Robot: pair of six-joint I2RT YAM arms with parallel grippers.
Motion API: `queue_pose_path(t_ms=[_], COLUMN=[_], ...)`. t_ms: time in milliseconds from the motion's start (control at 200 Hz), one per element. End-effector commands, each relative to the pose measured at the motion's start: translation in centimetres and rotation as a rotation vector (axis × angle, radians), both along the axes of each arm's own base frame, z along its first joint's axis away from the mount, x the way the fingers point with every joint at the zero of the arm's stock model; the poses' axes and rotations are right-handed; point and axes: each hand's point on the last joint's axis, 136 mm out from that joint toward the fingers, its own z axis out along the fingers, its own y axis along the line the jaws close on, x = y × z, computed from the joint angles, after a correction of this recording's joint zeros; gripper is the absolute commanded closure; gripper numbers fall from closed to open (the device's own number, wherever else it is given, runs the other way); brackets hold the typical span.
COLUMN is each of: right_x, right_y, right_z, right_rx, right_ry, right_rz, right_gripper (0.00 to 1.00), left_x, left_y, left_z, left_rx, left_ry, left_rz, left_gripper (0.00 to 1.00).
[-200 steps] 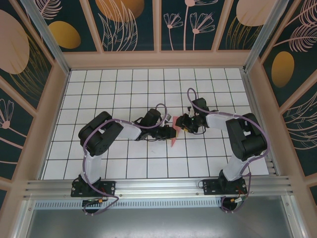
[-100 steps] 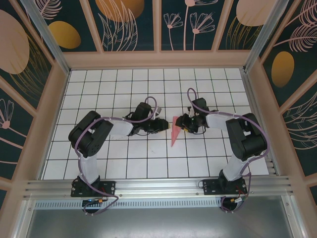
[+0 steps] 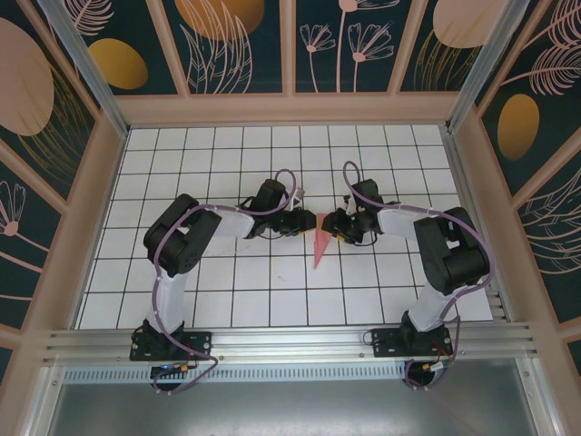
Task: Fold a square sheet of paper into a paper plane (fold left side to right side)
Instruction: Fold the wing for the fifth time at the center of the table.
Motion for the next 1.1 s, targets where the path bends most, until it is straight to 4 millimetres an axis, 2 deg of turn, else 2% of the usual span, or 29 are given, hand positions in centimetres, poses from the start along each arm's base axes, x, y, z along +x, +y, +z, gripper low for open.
queue_pose_path(t_ms=[0, 280, 455, 560, 776, 936, 1096], right_x=[-1.1, -1.1, -1.0, -0.7, -0.2, -0.1, 0.3], right_y=[-0.1, 0.0, 0.1, 0.2, -0.4, -1.9, -2.6], right_z=[-3.0, -3.1, -2.8, -1.9, -0.1, 0.5, 2.3], right_rx=[-0.072, -0.072, -0.067, -0.054, -0.054, -0.083, -0.061], right_ry=[0.045, 0.047, 0.037, 0.005, -0.047, -0.059, -0.113], right_rz=[0.019, 0.022, 0.025, 0.03, 0.028, 0.007, -0.012], right_gripper=[0.53, 0.53, 0.53, 0.53, 0.51, 0.5, 0.55], left_x=[0.0, -0.1, 0.2, 0.4, 0.5, 0.5, 0.5], left_y=[-0.5, -0.8, -1.0, -0.8, -0.8, -0.7, -0.6], left_z=[-0.2, -0.5, -1.0, -1.7, -2.7, -3.5, -4.0], left_rx=[-0.012, -0.028, -0.017, 0.007, 0.023, 0.046, 0.063], left_ry=[0.007, 0.018, 0.018, 0.015, 0.026, 0.031, 0.031], left_rz=[-0.032, -0.044, -0.042, -0.037, -0.039, -0.042, -0.04], left_gripper=[0.71, 0.76, 0.89, 0.94, 0.96, 0.96, 0.96])
